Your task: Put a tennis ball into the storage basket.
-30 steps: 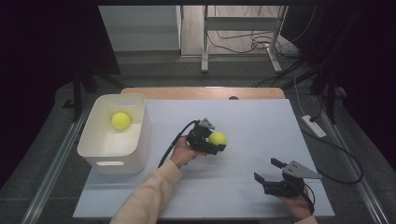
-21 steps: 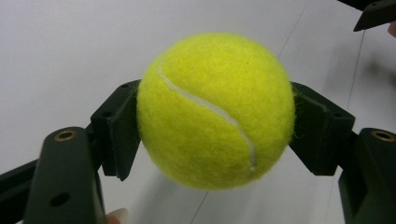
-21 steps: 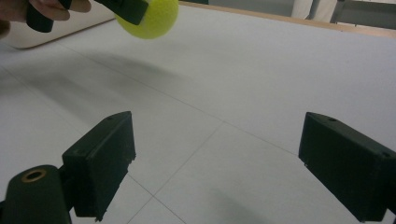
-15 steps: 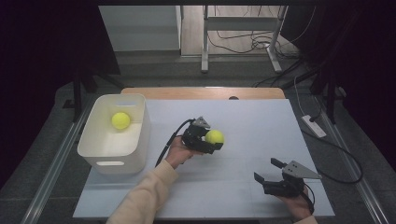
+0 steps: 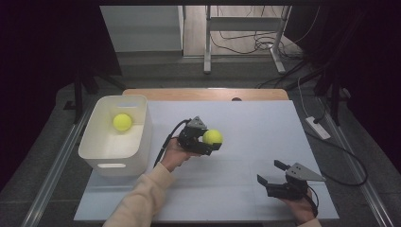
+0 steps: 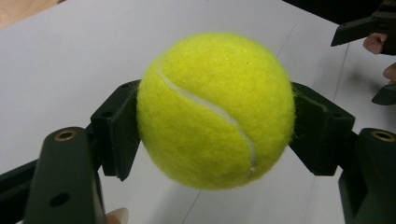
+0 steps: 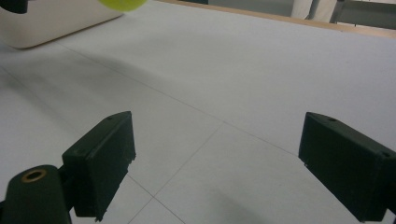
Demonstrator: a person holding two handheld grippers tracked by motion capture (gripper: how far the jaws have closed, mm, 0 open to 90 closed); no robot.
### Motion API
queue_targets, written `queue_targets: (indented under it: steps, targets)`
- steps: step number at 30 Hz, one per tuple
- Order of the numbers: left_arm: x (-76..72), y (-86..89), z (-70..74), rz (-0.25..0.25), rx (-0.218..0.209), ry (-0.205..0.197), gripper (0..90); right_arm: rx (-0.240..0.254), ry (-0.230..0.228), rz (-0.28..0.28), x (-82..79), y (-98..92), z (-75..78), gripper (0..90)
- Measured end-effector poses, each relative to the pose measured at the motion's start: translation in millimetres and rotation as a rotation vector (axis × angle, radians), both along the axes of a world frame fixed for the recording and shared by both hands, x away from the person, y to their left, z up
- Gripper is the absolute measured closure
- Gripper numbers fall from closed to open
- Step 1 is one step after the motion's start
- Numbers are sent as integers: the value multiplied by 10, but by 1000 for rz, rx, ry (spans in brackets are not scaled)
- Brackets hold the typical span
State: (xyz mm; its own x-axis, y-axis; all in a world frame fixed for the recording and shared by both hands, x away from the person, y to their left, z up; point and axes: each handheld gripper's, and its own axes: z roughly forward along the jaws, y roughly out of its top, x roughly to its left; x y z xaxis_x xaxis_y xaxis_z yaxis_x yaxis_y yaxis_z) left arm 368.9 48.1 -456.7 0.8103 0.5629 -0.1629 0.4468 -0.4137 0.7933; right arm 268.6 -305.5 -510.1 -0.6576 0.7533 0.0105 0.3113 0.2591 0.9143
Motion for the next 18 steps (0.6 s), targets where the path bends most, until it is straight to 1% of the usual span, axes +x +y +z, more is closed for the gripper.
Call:
queue_targets:
  steps: [6,10,18]
  targets:
    - [-16,76,41,14,-7,-6,271,-1,-2,2,0,4,3,110]
    - [-27,132,71,28,-19,-13,271,-1,0,1,1,1,2,111]
    - [-50,191,115,42,-34,-24,271,-1,1,1,1,0,3,110]
